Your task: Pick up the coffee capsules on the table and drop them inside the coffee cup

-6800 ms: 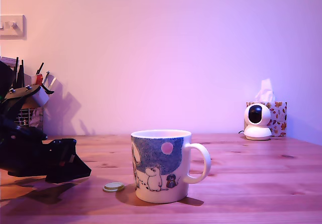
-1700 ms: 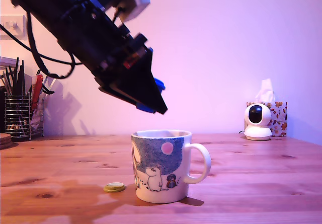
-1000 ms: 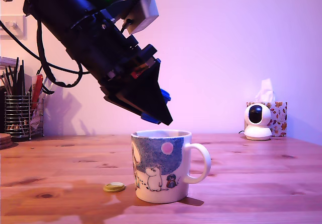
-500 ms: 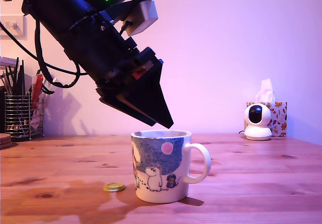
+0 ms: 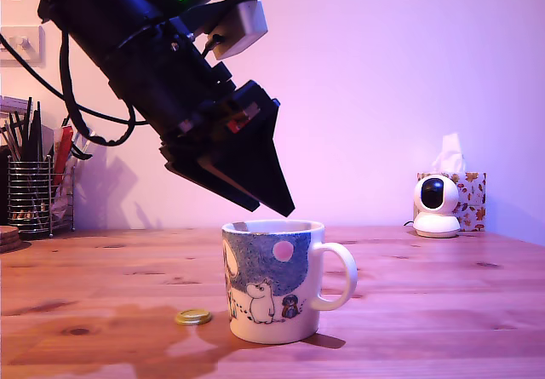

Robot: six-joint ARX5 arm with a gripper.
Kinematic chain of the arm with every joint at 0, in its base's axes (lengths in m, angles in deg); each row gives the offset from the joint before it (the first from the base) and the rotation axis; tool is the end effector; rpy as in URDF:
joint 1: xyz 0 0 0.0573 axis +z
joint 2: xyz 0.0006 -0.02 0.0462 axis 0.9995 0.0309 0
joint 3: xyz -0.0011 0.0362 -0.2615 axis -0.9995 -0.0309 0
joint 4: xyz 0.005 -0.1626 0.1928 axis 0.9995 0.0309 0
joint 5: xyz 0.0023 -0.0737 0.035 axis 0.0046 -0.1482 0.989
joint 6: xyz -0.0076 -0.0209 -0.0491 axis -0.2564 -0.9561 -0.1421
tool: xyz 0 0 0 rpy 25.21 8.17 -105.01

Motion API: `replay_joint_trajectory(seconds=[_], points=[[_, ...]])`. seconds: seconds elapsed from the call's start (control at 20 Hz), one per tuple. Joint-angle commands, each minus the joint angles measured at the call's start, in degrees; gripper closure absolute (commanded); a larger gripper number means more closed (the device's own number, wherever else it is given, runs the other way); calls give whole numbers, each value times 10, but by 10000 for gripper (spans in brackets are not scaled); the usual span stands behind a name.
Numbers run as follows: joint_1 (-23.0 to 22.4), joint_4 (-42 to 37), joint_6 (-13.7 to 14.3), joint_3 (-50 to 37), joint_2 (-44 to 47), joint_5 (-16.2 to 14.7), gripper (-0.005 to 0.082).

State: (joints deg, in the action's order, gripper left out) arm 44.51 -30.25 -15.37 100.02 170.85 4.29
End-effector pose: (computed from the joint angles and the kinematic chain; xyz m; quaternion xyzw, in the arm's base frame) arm 0.2217 -0.2205 0.2046 0.1978 0.3520 -0.4676 0.7863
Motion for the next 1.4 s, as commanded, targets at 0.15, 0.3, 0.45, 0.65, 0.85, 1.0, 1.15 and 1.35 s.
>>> replay_joint_trajectory(seconds=[0.15,0.3,0.45,0.65,0.85,1.0,1.15,1.35], points=[[-1,8,-3,16,8,-1,541],[-1,8,-3,16,8,-1,778],[-1,7,-3,16,7,-1,793],[1,-2,-8,16,-20,-7,793],[14,-25,-23,16,-60,-31,793],[32,-28,-31,15,-84,-44,793],[51,-28,-33,10,-105,-46,793],[78,-26,-33,-6,-141,-46,793]])
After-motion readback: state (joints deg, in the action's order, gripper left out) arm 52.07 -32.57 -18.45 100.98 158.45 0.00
